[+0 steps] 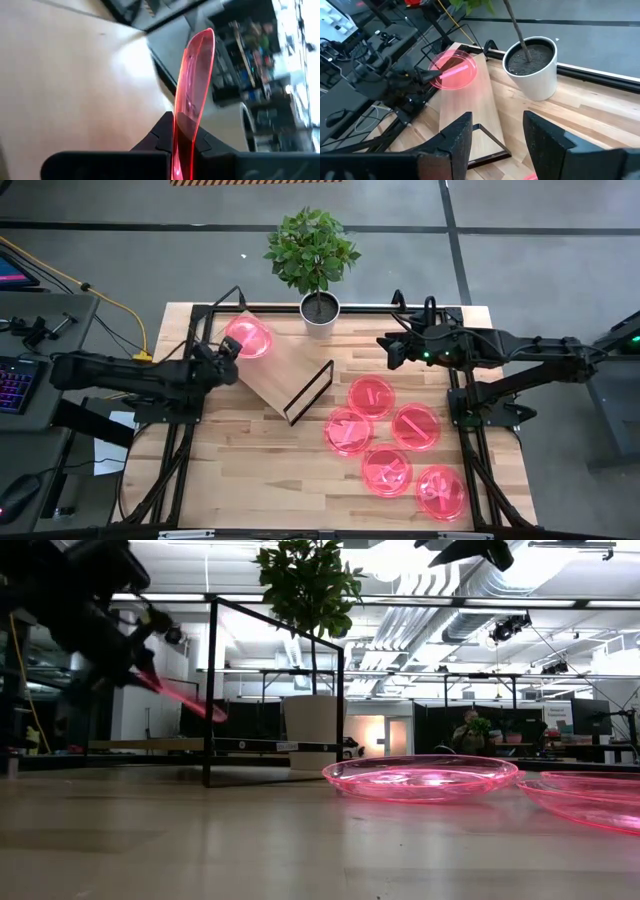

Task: Place and stack plates onto a shelf
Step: Put the pink plate on the shelf

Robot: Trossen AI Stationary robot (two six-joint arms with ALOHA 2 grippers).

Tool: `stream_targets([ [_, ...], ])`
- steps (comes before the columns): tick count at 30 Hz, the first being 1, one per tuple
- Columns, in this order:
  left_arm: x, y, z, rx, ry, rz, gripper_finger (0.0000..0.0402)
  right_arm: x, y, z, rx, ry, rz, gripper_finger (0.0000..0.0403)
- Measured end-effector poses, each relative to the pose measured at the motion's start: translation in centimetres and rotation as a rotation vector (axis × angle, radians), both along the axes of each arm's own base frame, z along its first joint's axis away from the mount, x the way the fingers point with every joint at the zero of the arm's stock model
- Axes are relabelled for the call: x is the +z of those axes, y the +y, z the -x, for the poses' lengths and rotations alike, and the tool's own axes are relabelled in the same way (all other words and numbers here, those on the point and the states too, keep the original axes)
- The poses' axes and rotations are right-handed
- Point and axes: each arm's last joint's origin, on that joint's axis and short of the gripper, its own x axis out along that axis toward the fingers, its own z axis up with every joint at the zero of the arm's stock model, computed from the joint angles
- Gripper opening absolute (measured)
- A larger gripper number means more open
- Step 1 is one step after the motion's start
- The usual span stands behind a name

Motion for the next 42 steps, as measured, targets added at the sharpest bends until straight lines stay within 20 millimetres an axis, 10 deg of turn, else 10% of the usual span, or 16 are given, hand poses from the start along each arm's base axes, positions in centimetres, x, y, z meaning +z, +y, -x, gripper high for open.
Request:
stream_targets([
  [17, -3.1, 0.6, 0.2, 0.174, 0.050, 0.086, 0.0016, 0.0, 0.1, 0.0, -0.020, -0.018, -0.021, 0.0161],
  [42, -1.9, 0.5, 0.8, 0.108, 0.016, 0.108, 0.0174, 0.1, 0.2, 0.0, -0.016, -0.034, -0.041, 0.0161],
])
